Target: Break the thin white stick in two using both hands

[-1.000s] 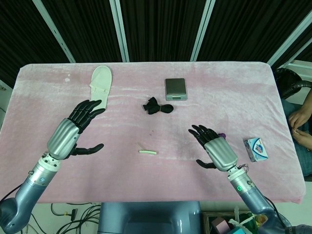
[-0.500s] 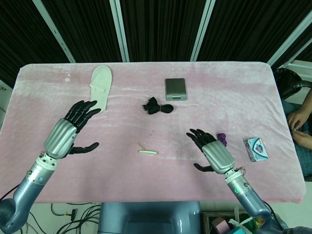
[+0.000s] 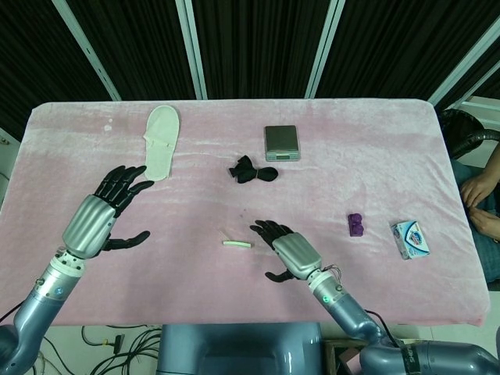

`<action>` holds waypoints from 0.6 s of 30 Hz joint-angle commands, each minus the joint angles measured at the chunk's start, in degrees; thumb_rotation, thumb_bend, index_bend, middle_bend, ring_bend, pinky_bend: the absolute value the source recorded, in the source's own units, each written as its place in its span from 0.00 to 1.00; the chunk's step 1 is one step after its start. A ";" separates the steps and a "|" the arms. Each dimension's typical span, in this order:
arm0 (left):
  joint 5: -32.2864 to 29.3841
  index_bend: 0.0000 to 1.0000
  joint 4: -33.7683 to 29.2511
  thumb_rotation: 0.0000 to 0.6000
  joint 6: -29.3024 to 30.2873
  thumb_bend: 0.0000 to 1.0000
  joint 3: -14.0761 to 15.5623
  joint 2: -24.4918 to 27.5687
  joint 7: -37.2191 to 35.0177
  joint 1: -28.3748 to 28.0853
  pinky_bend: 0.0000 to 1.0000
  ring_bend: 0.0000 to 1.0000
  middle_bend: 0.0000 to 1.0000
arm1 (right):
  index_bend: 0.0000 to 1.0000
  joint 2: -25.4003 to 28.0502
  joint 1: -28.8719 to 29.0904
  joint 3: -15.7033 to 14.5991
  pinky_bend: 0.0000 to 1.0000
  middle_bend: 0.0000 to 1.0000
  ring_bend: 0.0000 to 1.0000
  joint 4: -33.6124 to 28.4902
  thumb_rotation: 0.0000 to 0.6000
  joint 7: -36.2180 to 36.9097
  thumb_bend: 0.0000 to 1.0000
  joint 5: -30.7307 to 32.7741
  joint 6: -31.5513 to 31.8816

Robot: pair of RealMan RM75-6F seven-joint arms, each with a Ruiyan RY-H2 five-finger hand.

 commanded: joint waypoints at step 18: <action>-0.13 0.15 5.54 1.00 1.15 0.20 0.69 -1.38 -2.54 1.42 0.00 0.00 0.03 | 0.24 -16.56 8.31 4.17 0.13 0.00 0.00 15.32 1.00 -4.22 0.30 16.28 -0.38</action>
